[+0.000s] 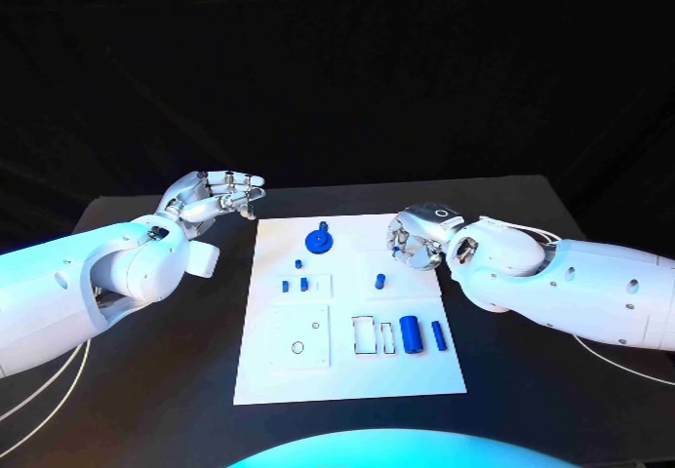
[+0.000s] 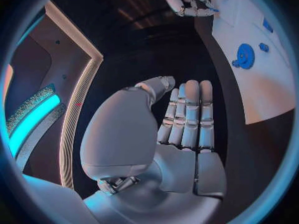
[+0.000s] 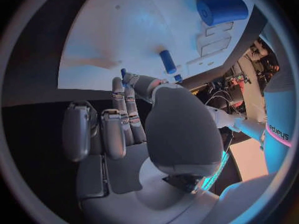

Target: Assemble the parts on the task board

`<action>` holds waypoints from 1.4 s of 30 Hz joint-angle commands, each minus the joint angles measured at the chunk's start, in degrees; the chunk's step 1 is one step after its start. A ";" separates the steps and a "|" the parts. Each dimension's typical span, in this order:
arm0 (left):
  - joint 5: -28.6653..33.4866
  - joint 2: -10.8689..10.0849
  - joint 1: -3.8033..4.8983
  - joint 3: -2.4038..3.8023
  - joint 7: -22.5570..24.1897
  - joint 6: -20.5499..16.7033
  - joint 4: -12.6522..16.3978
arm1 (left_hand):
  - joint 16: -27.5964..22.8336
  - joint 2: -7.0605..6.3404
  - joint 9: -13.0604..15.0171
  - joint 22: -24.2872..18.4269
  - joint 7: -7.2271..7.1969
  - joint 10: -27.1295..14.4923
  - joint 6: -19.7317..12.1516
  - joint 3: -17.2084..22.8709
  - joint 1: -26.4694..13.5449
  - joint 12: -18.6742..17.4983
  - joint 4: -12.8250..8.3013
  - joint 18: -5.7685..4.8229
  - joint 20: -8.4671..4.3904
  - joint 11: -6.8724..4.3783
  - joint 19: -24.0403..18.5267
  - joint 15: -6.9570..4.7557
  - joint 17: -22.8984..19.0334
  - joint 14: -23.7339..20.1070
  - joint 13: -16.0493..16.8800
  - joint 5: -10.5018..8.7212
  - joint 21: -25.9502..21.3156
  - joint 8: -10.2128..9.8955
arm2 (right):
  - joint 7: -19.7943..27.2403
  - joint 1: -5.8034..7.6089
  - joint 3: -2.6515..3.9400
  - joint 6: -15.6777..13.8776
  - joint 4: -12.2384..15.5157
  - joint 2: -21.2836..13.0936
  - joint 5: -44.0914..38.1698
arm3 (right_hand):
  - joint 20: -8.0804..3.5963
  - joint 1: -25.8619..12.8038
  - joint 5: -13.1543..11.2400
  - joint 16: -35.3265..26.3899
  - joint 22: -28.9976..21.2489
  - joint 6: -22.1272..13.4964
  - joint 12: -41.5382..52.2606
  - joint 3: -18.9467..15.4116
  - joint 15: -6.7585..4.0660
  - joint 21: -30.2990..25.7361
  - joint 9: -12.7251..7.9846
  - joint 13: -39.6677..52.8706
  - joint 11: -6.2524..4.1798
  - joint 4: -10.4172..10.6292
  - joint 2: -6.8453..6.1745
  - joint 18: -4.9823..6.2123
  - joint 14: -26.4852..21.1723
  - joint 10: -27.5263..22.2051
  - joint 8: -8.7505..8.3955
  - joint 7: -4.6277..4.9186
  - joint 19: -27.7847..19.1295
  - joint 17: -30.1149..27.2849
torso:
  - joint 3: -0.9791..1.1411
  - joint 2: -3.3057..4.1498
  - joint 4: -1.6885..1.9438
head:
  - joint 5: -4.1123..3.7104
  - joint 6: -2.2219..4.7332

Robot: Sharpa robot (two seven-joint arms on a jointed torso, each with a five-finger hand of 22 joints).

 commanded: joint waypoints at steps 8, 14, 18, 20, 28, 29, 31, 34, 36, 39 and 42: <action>-0.07 0.37 0.07 0.06 0.37 0.18 -0.11 | -0.19 0.30 -0.10 -0.08 0.11 -0.38 -0.33 -0.06 0.19 0.37 -0.43 0.77 0.16 0.04 0.36 0.02 -0.09 -0.50 0.00 0.06 -0.23 -0.37 | 1.35 0.56 0.23 -2.42 4.98 -1.38 1.85 | -0.47 0.06 -0.03 0.39 10.13 0.37 0.03 0.10 -0.40 0.38 0.03 -0.04 -1.26 -0.31 0.61 -1.18 3.34 1.76 0.22 -0.03 1.86 0.81 | 0.03 0.03 -0.02 | 0.51 0.24; -0.06 0.73 0.06 0.05 0.44 0.19 -0.24 | -0.22 0.32 -0.13 -0.07 0.16 -0.51 -0.43 -0.06 0.23 0.38 -0.49 0.77 0.17 0.09 0.34 0.05 -0.12 -0.53 -0.01 0.09 -0.22 -0.42 | 2.08 0.20 0.25 -3.07 8.75 -0.35 2.32 | -0.47 0.06 -0.02 0.36 10.12 0.37 0.02 0.11 -0.40 0.34 0.04 -0.03 -1.26 -0.34 0.61 -1.17 3.33 1.77 0.23 -0.03 1.85 0.75 | 0.02 0.03 0.08 | 2.12 0.22; -0.02 1.04 0.06 0.04 0.46 0.12 -0.39 | -0.22 0.32 -0.13 -0.07 0.16 -0.51 -0.43 -0.06 0.23 0.38 -0.49 0.77 0.17 0.09 0.34 0.05 -0.12 -0.53 -0.01 0.09 -0.22 -0.42 | 2.48 -0.36 0.23 -2.99 10.33 0.95 2.41 | -0.48 0.06 0.01 0.34 10.07 0.37 0.01 0.13 -0.41 0.18 0.06 -0.03 -1.26 -0.36 0.62 -1.14 3.32 1.78 0.22 -0.03 1.81 0.71 | -0.12 -0.09 0.07 | 3.42 0.01; -0.01 1.20 0.06 0.04 0.45 0.09 -0.47 | -0.22 0.32 -0.13 -0.07 0.16 -0.51 -0.43 -0.06 0.23 0.38 -0.49 0.77 0.17 0.09 0.34 0.05 -0.12 -0.53 -0.01 0.09 -0.22 -0.42 | 2.64 -0.71 0.20 -2.89 10.78 1.66 2.46 | -0.48 0.06 0.01 0.34 10.07 0.37 0.01 0.13 -0.41 0.18 0.06 -0.03 -1.26 -0.36 0.62 -1.14 3.32 1.78 0.22 -0.03 1.81 0.71 | -0.14 -0.13 0.10 | 4.12 -0.15; 0.03 2.05 0.06 0.01 0.40 -0.17 -0.77 | -0.24 0.31 -0.14 -0.06 0.18 -0.57 -0.47 -0.08 0.24 0.40 -0.52 0.76 0.18 0.11 0.32 0.07 -0.13 -0.55 -0.01 0.10 -0.22 -0.44 | 3.27 -2.94 -0.12 -2.30 11.41 4.80 1.91 | -0.50 0.05 0.12 0.28 9.97 0.33 -0.05 0.21 -0.42 -0.12 0.09 -0.03 -1.26 -0.46 0.64 -1.08 3.30 1.78 0.21 -0.01 1.72 0.56 | -0.25 -0.18 0.11 | 6.28 -0.75; 0.04 2.14 0.06 0.01 0.40 -0.19 -0.80 | -0.24 0.31 -0.14 -0.06 0.18 -0.57 -0.47 -0.08 0.24 0.40 -0.52 0.76 0.18 0.11 0.32 0.07 -0.13 -0.55 -0.01 0.10 -0.22 -0.44 | 3.32 -3.16 -0.15 -2.26 11.34 5.07 1.84 | -0.50 0.05 0.12 0.28 9.97 0.33 -0.05 0.21 -0.42 -0.12 0.09 -0.03 -1.26 -0.46 0.64 -1.08 3.30 1.78 0.21 -0.01 1.72 0.56 | -0.25 -0.16 0.09 | 6.53 -0.78; 0.05 2.49 0.06 0.01 0.41 -0.27 -0.87 | -0.25 0.30 -0.15 -0.06 0.20 -0.61 -0.50 -0.11 0.21 0.42 -0.52 0.76 0.19 0.13 0.31 0.09 -0.14 -0.56 -0.01 0.10 -0.22 -0.46 | 3.51 -4.09 -0.29 -2.09 10.88 6.10 1.52 | -0.50 0.05 0.13 0.28 9.97 0.33 -0.06 0.21 -0.42 -0.13 0.09 -0.03 -1.26 -0.47 0.64 -1.08 3.30 1.78 0.21 -0.01 1.72 0.56 | -0.23 -0.13 0.09 | 6.92 -0.90; 0.05 2.85 0.06 0.01 0.39 -0.30 -0.98 | -0.25 0.30 -0.15 -0.06 0.20 -0.61 -0.50 -0.11 0.21 0.42 -0.52 0.76 0.19 0.13 0.31 0.09 -0.14 -0.56 -0.01 0.10 -0.22 -0.46 | 3.70 -5.07 -0.41 -1.91 10.04 7.22 1.19 | -0.51 0.05 0.16 0.28 9.95 0.31 -0.08 0.23 -0.43 -0.19 0.11 -0.02 -1.25 -0.49 0.64 -1.07 3.29 1.78 0.20 -0.01 1.70 0.56 | -0.22 -0.10 0.10 | 7.38 -1.16; 0.05 3.06 0.06 0.00 0.36 -0.30 -1.07 | -0.25 0.30 -0.15 -0.06 0.20 -0.61 -0.50 -0.11 0.21 0.42 -0.52 0.76 0.19 0.13 0.31 0.09 -0.14 -0.56 -0.01 0.10 -0.22 -0.46 | 3.79 -5.61 -0.48 -1.80 9.46 7.87 0.95 | -0.52 0.04 0.23 0.25 9.90 0.28 -0.12 0.27 -0.43 -0.36 0.13 -0.02 -1.24 -0.55 0.66 -1.04 3.28 1.77 0.18 0.01 1.66 0.49 | -0.20 -0.08 0.12 | 7.65 -1.27; 0.06 3.30 0.07 0.00 0.31 -0.25 -1.17 | -0.25 0.30 -0.15 -0.06 0.20 -0.61 -0.50 -0.11 0.21 0.42 -0.52 0.76 0.19 0.13 0.31 0.09 -0.14 -0.56 -0.01 0.10 -0.22 -0.46 | 3.86 -6.34 -0.56 -1.66 8.76 8.67 0.67 | -0.52 0.04 0.23 0.25 9.90 0.28 -0.12 0.27 -0.43 -0.36 0.13 -0.02 -1.24 -0.55 0.66 -1.04 3.28 1.77 0.18 0.01 1.66 0.49 | -0.17 -0.06 0.13 | 8.01 -1.49; 0.06 3.42 0.07 0.00 0.24 -0.19 -1.22 | -0.27 0.27 -0.17 -0.06 0.21 -0.68 -0.55 -0.16 0.16 0.46 -0.52 0.75 0.21 0.16 0.28 0.12 -0.16 -0.58 -0.01 0.10 -0.23 -0.48 | 3.90 -6.84 -0.60 -1.61 8.21 9.23 0.50 | -0.52 0.02 0.27 0.23 9.88 0.26 -0.14 0.30 -0.43 -0.42 0.14 -0.02 -1.23 -0.58 0.66 -1.02 3.28 1.76 0.17 0.02 1.64 0.46 | -0.16 -0.04 0.11 | 8.26 -1.62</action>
